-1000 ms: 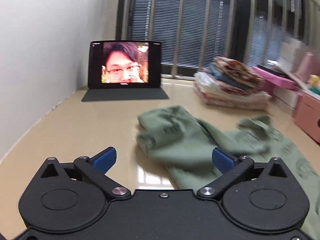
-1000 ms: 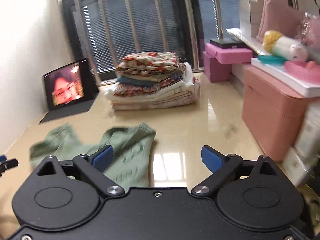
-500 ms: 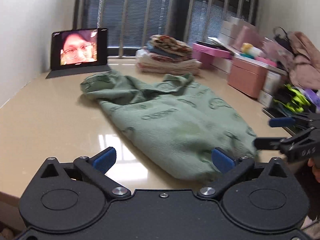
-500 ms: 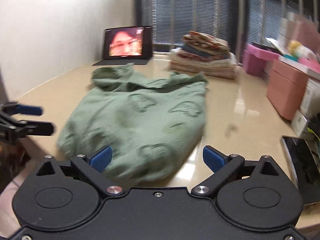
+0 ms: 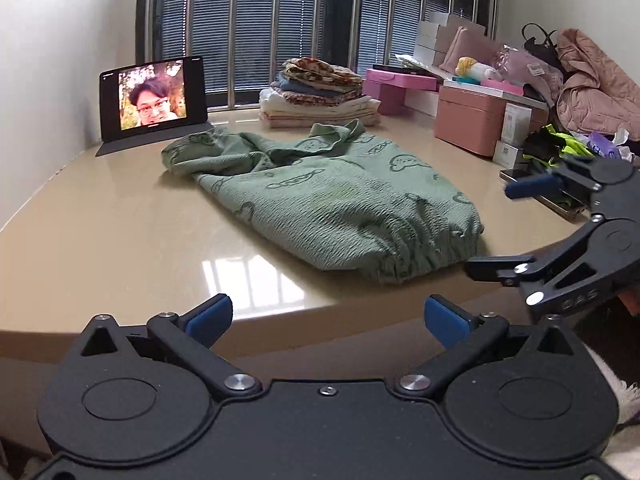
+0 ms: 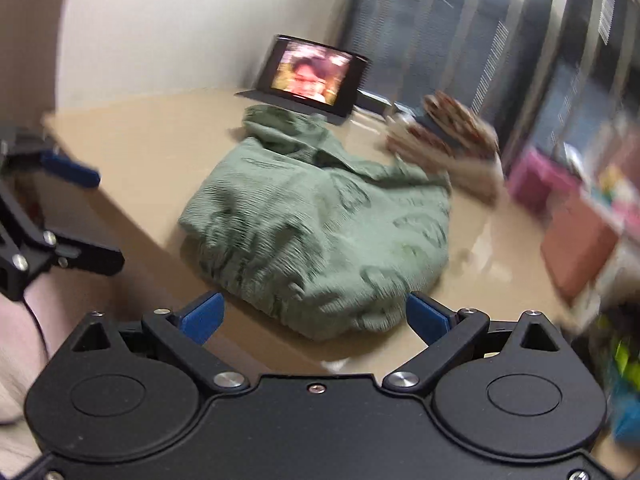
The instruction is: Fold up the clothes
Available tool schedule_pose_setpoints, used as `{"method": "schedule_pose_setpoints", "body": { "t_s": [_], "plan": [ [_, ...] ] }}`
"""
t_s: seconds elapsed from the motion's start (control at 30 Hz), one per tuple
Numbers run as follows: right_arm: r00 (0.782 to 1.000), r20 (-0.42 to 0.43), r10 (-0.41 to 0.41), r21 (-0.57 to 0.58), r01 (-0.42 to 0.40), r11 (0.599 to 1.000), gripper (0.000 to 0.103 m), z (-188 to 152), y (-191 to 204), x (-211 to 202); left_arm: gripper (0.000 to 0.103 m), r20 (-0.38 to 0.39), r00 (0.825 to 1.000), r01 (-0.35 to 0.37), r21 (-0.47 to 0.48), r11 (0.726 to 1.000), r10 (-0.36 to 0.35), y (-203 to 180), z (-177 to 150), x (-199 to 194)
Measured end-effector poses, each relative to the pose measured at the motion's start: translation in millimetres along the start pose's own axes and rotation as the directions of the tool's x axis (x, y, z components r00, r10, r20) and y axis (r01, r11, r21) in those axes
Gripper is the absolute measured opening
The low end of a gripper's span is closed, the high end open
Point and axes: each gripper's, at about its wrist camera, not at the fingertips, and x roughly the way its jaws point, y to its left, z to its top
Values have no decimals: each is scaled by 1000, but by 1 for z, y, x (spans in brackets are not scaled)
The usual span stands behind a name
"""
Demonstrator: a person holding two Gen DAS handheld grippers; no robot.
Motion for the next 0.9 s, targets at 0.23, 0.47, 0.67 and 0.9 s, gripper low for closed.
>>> {"method": "schedule_pose_setpoints", "body": {
  "t_s": [0.23,0.47,0.67,0.9],
  "plan": [
    [991,-24,128,-89,-130,988,78,32,21,41,103,35,999,-17,-26,1000,18,11,1,-16],
    [973,-86,212,78,-206,976,11,57,7,75,103,25,999,-36,-50,998,37,25,2,-15],
    [873,238,427,533,-484,694,7,75,-62,45,103,53,997,-44,-84,995,49,30,26,3],
    [765,516,386,643,-643,415,6,61,-111,3,103,88,996,23,-266,964,0,41,48,25]
  ]
}}
